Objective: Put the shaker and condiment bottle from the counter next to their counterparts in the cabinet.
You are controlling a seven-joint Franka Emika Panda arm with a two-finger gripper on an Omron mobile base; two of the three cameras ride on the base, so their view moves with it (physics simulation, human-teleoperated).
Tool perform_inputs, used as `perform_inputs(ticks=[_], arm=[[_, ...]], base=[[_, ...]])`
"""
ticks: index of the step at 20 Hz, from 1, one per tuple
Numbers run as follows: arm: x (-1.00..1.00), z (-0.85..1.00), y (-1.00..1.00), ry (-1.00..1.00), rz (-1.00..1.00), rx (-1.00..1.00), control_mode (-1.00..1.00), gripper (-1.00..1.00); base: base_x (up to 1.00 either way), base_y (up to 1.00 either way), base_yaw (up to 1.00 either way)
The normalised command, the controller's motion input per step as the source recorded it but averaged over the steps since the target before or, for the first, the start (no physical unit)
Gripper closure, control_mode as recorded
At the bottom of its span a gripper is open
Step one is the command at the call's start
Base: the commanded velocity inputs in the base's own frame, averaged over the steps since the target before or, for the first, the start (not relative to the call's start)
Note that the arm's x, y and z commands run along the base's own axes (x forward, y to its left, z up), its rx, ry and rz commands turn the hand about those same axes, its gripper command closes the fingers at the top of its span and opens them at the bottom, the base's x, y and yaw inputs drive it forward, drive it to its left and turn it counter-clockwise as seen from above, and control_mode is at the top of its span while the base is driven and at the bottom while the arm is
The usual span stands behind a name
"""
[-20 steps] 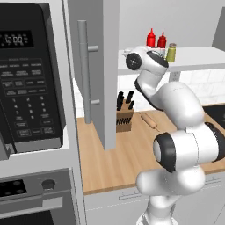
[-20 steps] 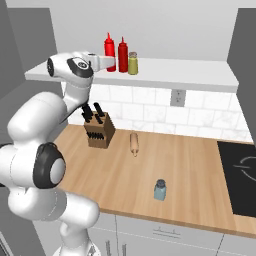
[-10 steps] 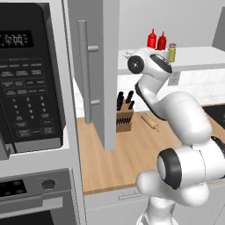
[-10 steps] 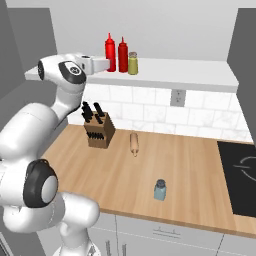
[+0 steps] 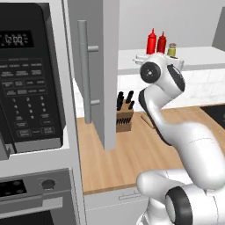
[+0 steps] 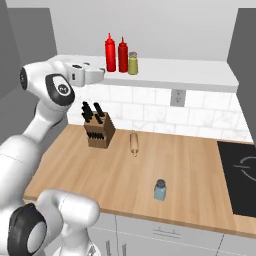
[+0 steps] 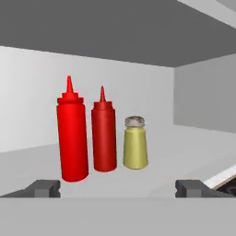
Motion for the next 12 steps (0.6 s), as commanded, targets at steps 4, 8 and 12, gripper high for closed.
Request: perform_inputs(ticks=[4, 8, 12], arm=[[-1.00, 0.16, -0.31, -0.01, -0.01, 0.08, -1.00, -1.00], [-0.99, 0.00, -0.52, -0.02, -0.11, 0.08, -1.00, -1.00], [-1.00, -0.02, -0.71, -0.04, -0.19, 0.07, -1.00, -1.00]], base=[[0.00, 0.00, 0.00], [0.00, 0.00, 0.00], [0.00, 0.00, 0.00]])
